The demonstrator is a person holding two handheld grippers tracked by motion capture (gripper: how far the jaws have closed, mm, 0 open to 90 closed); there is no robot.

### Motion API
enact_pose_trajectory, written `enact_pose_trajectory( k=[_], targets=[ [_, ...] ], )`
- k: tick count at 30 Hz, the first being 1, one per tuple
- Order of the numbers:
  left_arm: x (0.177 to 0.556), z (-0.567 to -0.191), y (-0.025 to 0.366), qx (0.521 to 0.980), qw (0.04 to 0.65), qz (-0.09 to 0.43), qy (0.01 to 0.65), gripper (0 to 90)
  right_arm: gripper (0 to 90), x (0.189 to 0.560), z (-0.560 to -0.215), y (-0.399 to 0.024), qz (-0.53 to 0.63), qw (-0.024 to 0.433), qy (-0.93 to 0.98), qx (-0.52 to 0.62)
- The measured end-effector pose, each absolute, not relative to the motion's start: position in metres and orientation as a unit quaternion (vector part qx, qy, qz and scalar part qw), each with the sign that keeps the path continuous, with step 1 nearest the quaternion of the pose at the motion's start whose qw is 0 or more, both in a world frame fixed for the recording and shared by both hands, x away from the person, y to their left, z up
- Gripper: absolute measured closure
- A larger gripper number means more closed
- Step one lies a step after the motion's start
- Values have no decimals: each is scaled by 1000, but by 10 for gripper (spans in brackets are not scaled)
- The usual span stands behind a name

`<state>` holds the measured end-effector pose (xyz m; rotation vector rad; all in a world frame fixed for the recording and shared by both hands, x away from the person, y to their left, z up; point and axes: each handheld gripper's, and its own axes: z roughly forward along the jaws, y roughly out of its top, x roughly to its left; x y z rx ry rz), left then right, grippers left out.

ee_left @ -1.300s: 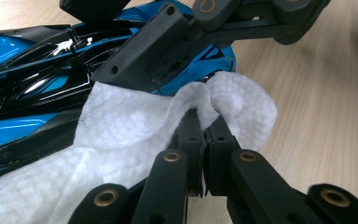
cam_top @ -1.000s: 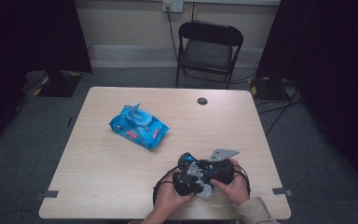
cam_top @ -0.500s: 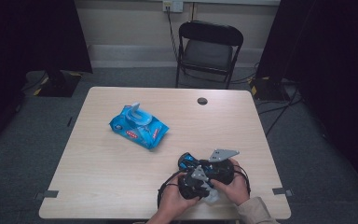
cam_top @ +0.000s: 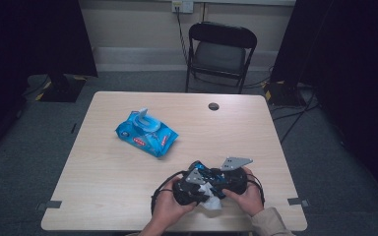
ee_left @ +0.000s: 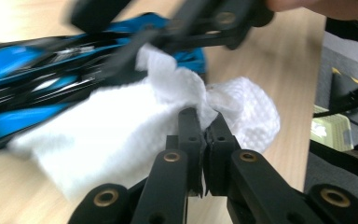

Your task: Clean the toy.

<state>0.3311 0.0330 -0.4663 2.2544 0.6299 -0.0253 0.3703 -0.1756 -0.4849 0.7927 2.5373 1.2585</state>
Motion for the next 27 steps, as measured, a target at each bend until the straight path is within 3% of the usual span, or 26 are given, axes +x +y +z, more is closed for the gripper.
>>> enact_pose_trajectory(
  k=[15, 27],
  targets=[
    [359, -448, 94, 856, 398, 43, 327, 878, 512, 370, -485, -176, 426, 101, 859, 266],
    [380, -482, 90, 864, 347, 50, 362, 876, 512, 370, -485, -176, 427, 101, 858, 266]
  ],
)
